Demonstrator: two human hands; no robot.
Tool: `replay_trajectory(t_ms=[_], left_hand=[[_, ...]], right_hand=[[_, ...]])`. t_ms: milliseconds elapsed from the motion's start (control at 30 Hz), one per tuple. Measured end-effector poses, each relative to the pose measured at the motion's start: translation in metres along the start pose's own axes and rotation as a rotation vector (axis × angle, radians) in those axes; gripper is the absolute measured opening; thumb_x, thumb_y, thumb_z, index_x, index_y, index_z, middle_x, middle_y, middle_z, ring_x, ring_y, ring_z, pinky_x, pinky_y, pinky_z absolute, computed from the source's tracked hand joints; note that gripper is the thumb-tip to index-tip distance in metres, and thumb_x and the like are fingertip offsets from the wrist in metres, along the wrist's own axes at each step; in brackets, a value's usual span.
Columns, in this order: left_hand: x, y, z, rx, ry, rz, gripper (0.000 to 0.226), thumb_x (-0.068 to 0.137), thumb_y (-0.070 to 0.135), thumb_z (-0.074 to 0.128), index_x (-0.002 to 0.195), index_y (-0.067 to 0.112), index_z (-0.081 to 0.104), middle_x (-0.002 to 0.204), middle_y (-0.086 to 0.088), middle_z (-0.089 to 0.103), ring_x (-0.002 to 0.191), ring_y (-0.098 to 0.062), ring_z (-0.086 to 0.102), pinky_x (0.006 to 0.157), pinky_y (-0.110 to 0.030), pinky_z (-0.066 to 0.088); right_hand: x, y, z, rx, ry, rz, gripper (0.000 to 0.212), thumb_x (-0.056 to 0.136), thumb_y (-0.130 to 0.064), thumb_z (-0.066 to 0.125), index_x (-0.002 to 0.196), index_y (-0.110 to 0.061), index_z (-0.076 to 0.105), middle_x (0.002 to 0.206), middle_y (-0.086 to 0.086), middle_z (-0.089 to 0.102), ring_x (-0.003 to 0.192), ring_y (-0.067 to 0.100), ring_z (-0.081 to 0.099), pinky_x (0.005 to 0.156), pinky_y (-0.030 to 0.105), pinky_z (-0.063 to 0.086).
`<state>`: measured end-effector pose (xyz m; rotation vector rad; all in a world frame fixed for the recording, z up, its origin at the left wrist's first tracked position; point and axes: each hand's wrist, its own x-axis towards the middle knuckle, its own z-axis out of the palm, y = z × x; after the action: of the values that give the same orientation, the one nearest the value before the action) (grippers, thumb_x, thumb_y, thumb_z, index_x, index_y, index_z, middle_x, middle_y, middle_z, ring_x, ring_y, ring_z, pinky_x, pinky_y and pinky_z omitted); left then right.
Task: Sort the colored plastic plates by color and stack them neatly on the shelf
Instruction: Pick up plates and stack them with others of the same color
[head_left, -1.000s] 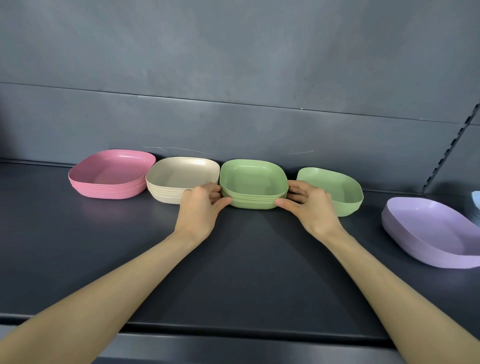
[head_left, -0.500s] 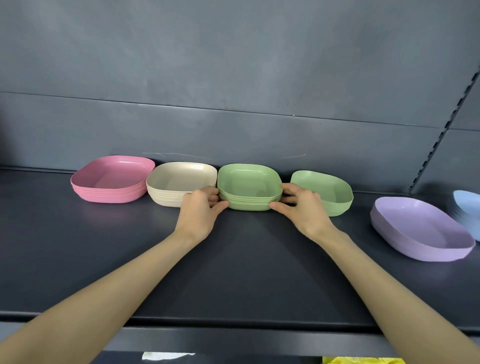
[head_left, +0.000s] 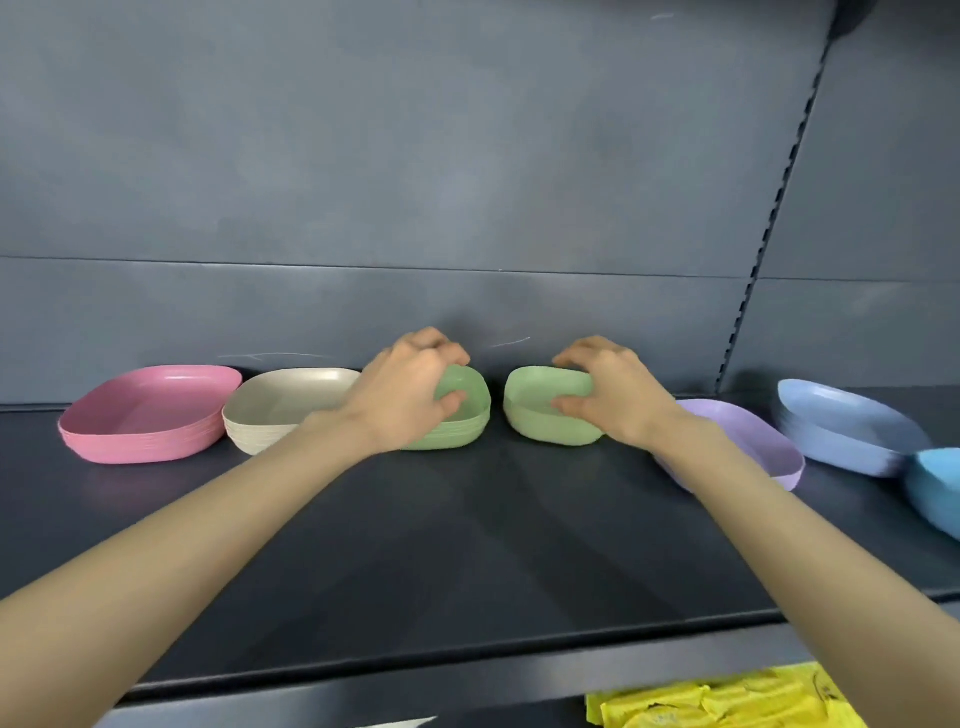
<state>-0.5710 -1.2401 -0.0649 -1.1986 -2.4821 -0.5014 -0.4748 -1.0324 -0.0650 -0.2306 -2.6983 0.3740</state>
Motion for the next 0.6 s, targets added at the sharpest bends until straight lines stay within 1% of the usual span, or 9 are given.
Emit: replay_trajectory(t_ms=[100,267,367,467,600], left_hand=[[0.02,0.022,0.003,-0.025,-0.008,0.045,0.039,0.09,0.031,0.057,0.127,0.022,0.052,0.131,0.004,0.046,0.12,-0.021,0.046,0.099,-0.04,0.04],[0.046,0.065,0.028,-0.005,-0.063,0.101,0.044,0.089,0.037,0.058,0.13,0.024,0.049,0.132,0.006,0.045,0.121,-0.016,0.042,0.102,-0.036,0.036],[0.055,0.087,0.047,0.021,-0.126,0.07,0.048,0.089,0.04,0.057,0.133,0.025,0.046,0.135,0.005,0.043,0.125,-0.017,0.038,0.104,-0.037,0.033],[0.059,0.102,0.064,0.066,-0.177,0.023,0.052,0.089,0.041,0.056,0.136,0.026,0.042,0.138,0.005,0.04,0.128,-0.017,0.035,0.106,-0.034,0.03],[0.058,0.11,0.076,0.116,-0.243,-0.043,0.055,0.087,0.042,0.058,0.137,0.027,0.04,0.139,0.004,0.04,0.128,-0.019,0.035,0.105,-0.033,0.03]], right_hand=[[-0.002,0.024,-0.022,-0.035,0.004,0.028,0.049,0.084,-0.025,0.067,0.13,-0.016,0.052,0.14,0.004,0.043,0.124,0.026,0.044,0.104,0.039,0.038],[-0.008,0.072,-0.046,-0.073,-0.022,0.026,0.05,0.086,-0.028,0.065,0.132,-0.016,0.05,0.142,0.003,0.04,0.126,0.027,0.043,0.104,0.042,0.037],[-0.01,0.099,-0.055,-0.078,-0.061,-0.003,0.05,0.088,-0.028,0.064,0.134,-0.017,0.048,0.146,0.003,0.036,0.129,0.027,0.04,0.106,0.041,0.036],[-0.009,0.122,-0.055,-0.077,-0.113,-0.055,0.051,0.088,-0.029,0.063,0.135,-0.017,0.047,0.147,0.001,0.034,0.131,0.025,0.038,0.107,0.04,0.034],[0.0,0.141,-0.048,-0.034,-0.161,-0.117,0.052,0.086,-0.03,0.065,0.133,-0.017,0.049,0.145,0.0,0.036,0.13,0.024,0.04,0.107,0.038,0.035]])
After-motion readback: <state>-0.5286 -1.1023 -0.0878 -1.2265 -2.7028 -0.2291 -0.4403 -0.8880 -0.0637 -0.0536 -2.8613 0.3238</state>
